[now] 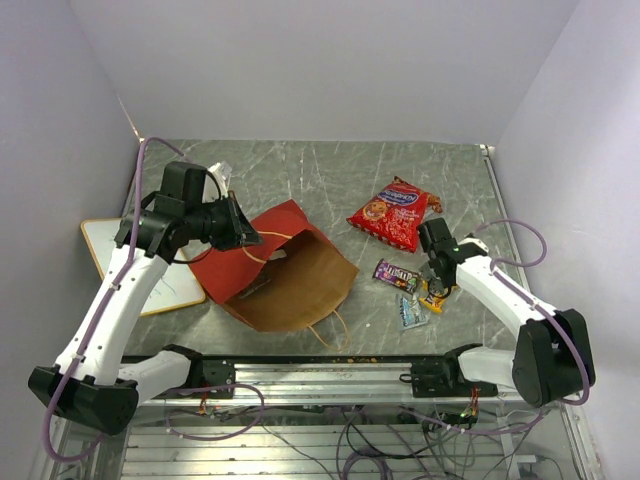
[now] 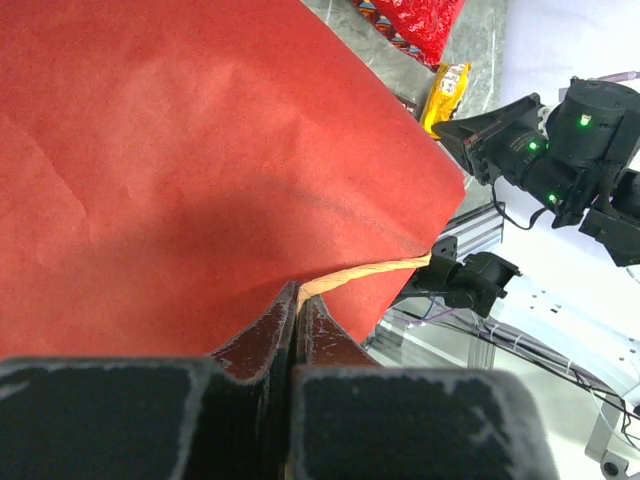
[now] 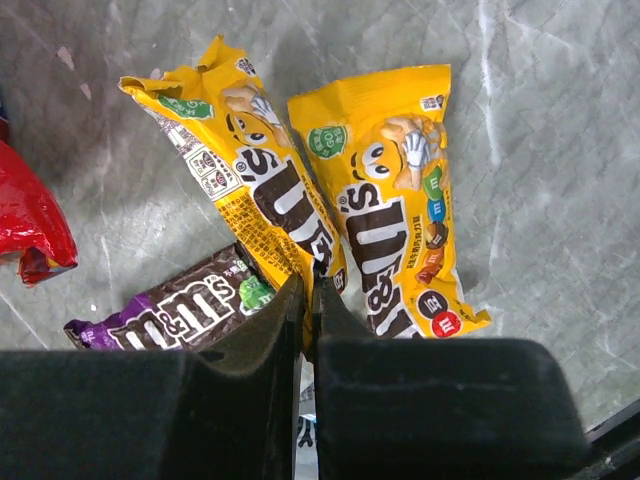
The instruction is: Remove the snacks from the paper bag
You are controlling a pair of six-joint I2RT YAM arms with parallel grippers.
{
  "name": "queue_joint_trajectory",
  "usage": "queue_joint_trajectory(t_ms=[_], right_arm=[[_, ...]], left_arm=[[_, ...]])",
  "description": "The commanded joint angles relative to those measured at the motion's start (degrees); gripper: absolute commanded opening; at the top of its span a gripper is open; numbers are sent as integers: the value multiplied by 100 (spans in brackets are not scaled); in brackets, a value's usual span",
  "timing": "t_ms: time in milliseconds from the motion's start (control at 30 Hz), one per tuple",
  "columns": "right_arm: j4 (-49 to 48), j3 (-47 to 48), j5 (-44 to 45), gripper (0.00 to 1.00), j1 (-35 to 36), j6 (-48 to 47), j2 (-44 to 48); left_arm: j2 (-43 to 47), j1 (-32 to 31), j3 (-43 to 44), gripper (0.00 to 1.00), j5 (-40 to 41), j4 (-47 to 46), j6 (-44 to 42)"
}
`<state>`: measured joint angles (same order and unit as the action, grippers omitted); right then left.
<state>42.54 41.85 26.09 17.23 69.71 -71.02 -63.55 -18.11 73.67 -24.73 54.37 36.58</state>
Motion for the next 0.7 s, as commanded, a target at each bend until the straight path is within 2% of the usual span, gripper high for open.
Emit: queue_joint_trajectory(t_ms=[0, 133, 233, 433, 533, 667], right_arm=[[-407, -99, -183, 7, -53, -159, 148], [-661, 6, -210, 31, -53, -876, 580], [-920, 70, -248, 40, -53, -1448, 904], [-1449, 275, -602, 48, -51, -2916, 1198], [-2370, 181, -1662, 49, -48, -4159, 1353], [-3131, 190, -3120, 50, -32, -5194, 1512]], left_arm=[[127, 9, 52, 7, -133, 4, 4], [174, 9, 18, 7, -94, -9, 60], [237, 10, -57, 7, -67, -34, 102], [282, 10, -95, 7, 12, -59, 160], [277, 9, -90, 7, 19, -86, 190], [282, 9, -78, 7, 102, -100, 216]])
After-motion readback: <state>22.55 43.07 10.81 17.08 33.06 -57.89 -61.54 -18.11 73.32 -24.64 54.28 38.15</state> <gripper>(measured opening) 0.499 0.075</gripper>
